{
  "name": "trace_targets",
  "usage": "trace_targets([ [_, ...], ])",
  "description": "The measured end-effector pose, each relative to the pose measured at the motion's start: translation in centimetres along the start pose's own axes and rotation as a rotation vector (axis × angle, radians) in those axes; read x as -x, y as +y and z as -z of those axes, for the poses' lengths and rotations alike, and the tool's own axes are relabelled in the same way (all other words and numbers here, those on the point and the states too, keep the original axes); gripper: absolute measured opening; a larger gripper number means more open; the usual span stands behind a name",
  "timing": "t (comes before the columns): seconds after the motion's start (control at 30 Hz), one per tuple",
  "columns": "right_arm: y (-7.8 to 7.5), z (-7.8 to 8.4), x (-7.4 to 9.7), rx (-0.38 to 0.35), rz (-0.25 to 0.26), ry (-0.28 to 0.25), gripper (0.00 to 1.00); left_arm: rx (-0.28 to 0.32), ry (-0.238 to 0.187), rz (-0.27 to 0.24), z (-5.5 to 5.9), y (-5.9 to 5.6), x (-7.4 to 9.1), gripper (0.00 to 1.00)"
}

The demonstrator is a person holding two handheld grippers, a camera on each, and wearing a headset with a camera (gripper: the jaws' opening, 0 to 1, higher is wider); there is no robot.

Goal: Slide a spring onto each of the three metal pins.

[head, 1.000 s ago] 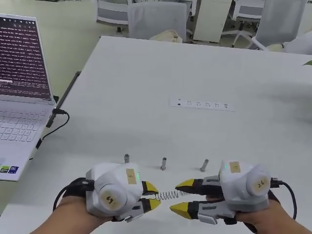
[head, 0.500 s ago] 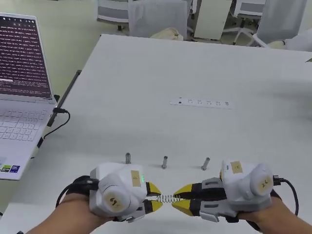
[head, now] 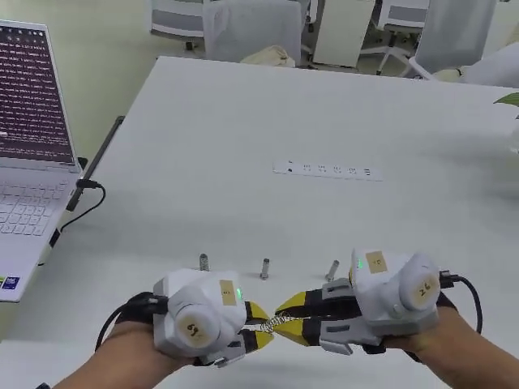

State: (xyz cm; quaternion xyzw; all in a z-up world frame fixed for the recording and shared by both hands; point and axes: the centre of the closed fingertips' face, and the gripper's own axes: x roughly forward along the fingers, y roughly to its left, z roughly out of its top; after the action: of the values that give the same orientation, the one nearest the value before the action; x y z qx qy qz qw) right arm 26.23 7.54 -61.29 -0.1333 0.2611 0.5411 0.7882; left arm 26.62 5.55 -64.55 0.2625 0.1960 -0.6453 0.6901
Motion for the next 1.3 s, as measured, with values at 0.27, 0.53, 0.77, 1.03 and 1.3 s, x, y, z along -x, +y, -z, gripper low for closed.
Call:
trace_targets([
  [0.27,0.2,0.1,0.0,0.041,-0.006,0.040,0.09,0.010,-0.015,0.014,-0.5,-0.4,-0.6,0.02],
  [0.53,0.1,1.1,0.6,0.080,-0.009,0.117,0.13,0.009,-0.022,0.021,-0.6,-0.6,-0.9,0.02],
  [0.77,0.2,2.1,1.3,0.187,-0.044,0.245,0.22,-0.021,-0.008,0.036,-0.6,-1.1,-1.3,0.02],
  [1.03,0.2,3.0,1.4,0.265,-0.069,0.345,0.23,-0.014,-0.008,0.053,-0.8,-1.7,-1.8,0.02],
  [1.3,0.7,3.2,0.9,0.299,-0.106,0.377,0.21,-0.020,-0.011,0.063,-0.9,-2.0,-2.1,0.02],
])
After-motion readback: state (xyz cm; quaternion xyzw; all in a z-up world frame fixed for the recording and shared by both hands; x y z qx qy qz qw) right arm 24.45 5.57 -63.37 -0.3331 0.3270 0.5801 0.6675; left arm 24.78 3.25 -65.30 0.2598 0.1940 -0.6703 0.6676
